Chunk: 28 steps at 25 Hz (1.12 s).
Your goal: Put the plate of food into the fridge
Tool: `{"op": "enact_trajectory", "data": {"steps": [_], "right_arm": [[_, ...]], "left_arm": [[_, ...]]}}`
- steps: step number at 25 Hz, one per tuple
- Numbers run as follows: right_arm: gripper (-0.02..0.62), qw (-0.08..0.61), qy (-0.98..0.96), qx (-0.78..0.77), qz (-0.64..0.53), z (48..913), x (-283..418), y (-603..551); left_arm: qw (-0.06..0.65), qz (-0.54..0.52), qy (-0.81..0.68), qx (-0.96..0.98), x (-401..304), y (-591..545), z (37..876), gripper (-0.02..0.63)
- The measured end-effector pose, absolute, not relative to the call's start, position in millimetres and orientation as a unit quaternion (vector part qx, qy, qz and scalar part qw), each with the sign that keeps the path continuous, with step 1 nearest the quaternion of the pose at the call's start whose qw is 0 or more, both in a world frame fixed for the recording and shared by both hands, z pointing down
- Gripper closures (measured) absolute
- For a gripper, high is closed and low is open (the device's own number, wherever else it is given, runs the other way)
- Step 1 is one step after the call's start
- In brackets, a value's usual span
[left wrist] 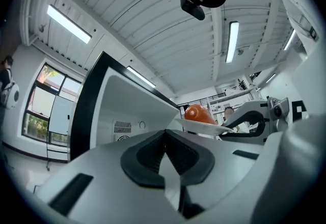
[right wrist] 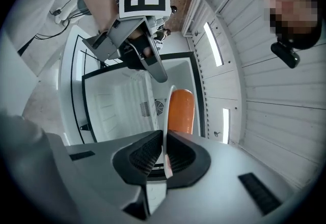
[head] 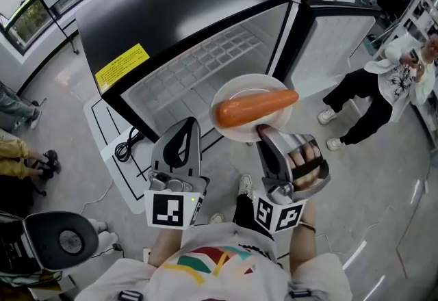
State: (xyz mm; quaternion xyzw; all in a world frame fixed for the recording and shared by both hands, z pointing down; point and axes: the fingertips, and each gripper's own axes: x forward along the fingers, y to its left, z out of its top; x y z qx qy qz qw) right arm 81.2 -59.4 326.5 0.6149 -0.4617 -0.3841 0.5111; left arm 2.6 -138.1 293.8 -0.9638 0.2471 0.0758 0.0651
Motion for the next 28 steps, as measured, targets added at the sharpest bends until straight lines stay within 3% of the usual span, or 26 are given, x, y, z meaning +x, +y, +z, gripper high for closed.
{"op": "enact_trajectory", "data": {"steps": [14,28], "right_arm": [[0.574,0.428,-0.555,0.544,-0.461,312.8,146.7,-135.9],[0.573,0.374,-0.618,0.465,-0.512,308.0,162.9,-163.8]], "left_arm": [[0.086,0.081,0.41,-0.905,45.8,-183.3,274.2,0.6],[0.085,0.064,0.529,-0.842,42.7,-185.7,277.1,0.6]]}}
